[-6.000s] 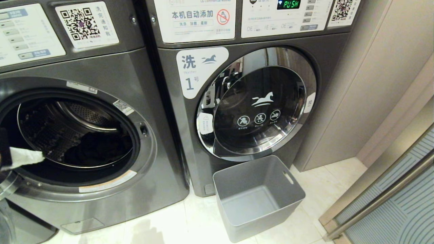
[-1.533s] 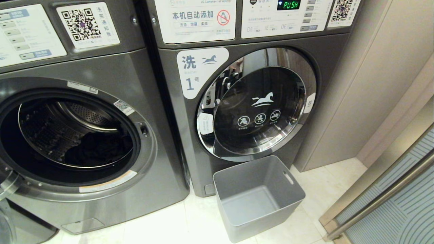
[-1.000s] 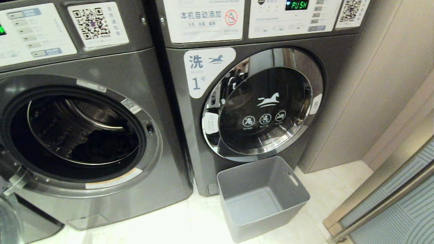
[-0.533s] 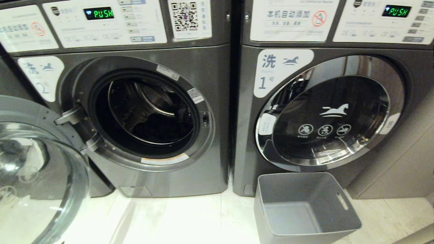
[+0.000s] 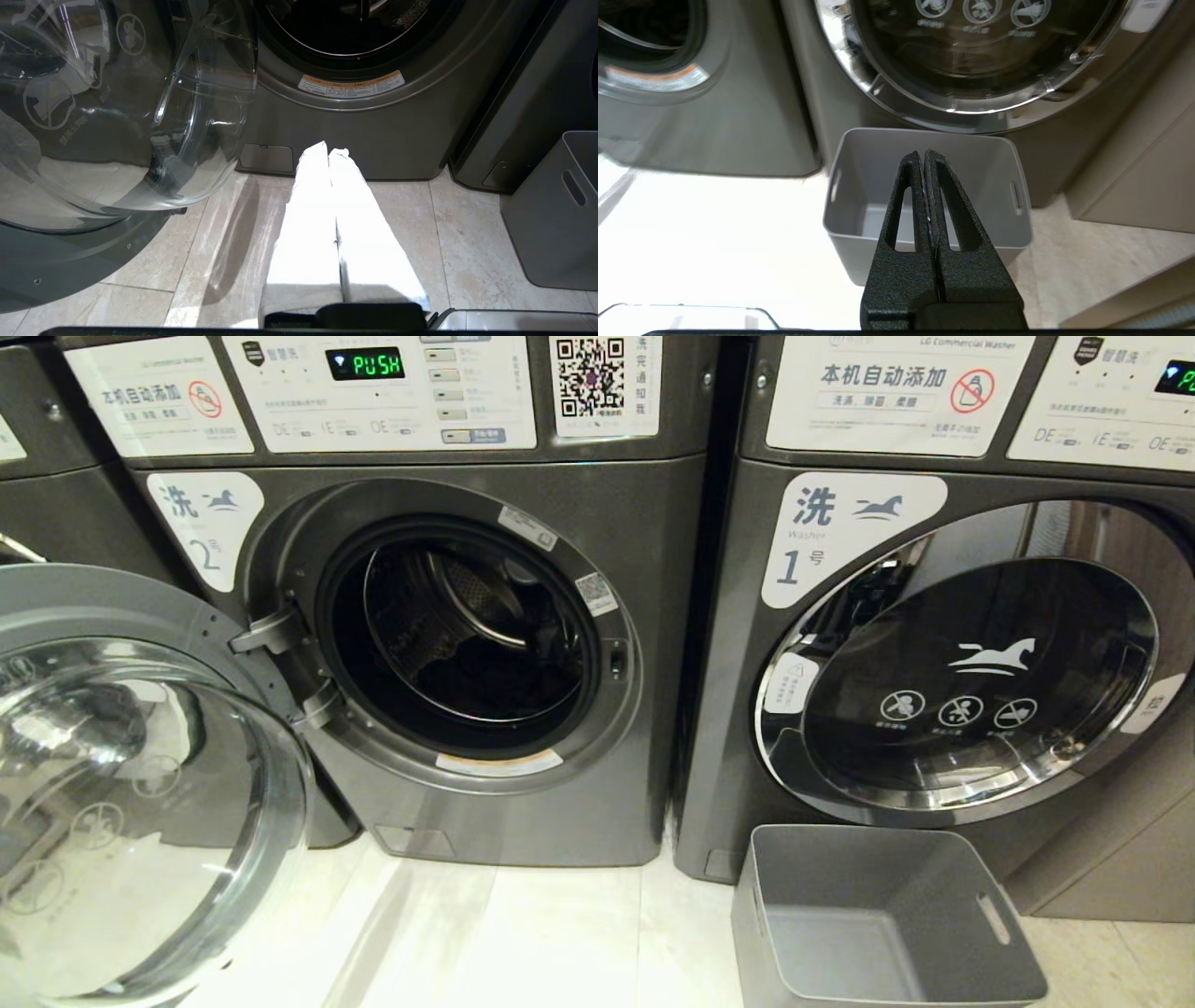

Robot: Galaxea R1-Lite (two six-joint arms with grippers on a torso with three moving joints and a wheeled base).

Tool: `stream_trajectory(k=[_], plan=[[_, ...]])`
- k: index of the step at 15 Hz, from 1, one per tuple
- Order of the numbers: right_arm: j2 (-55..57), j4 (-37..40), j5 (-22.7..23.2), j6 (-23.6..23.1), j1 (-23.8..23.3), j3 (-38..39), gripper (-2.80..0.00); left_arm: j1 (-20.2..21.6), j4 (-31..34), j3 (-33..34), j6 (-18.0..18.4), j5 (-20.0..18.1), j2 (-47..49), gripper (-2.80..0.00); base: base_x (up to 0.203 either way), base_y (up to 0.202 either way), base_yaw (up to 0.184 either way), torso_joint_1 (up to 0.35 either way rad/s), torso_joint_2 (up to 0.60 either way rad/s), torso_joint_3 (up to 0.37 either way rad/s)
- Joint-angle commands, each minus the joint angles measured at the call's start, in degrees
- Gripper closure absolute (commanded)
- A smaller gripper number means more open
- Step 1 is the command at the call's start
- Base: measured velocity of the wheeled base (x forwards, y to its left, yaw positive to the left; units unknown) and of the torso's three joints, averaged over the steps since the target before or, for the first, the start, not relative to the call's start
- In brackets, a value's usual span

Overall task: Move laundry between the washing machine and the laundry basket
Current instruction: Pick a cloth and place it into the basket

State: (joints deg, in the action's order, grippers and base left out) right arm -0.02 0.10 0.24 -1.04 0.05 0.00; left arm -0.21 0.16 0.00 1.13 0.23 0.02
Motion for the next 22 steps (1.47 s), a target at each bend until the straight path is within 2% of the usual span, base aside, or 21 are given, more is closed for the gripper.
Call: stream_trajectory(k=[1, 10, 22], plan=[[0.0, 0.0, 0.0, 0.0, 0.0, 0.0, 0.00, 0.0, 0.0, 0.0, 0.0, 0.0, 0.0, 0.00, 0.000, 0.000, 0.000, 0.000, 0.00, 0.000], [0.0, 0.0, -0.1, 0.3, 0.0, 0.0, 0.00, 0.0, -0.1, 0.0, -0.1, 0.0, 0.0, 0.00, 0.000, 0.000, 0.000, 0.000, 0.00, 0.000], [0.0, 0.0, -0.1, 0.2, 0.0, 0.0, 0.00, 0.0, -0.1, 0.0, 0.3, 0.0, 0.0, 0.00, 0.000, 0.183, -0.002, 0.004, 0.00, 0.003]])
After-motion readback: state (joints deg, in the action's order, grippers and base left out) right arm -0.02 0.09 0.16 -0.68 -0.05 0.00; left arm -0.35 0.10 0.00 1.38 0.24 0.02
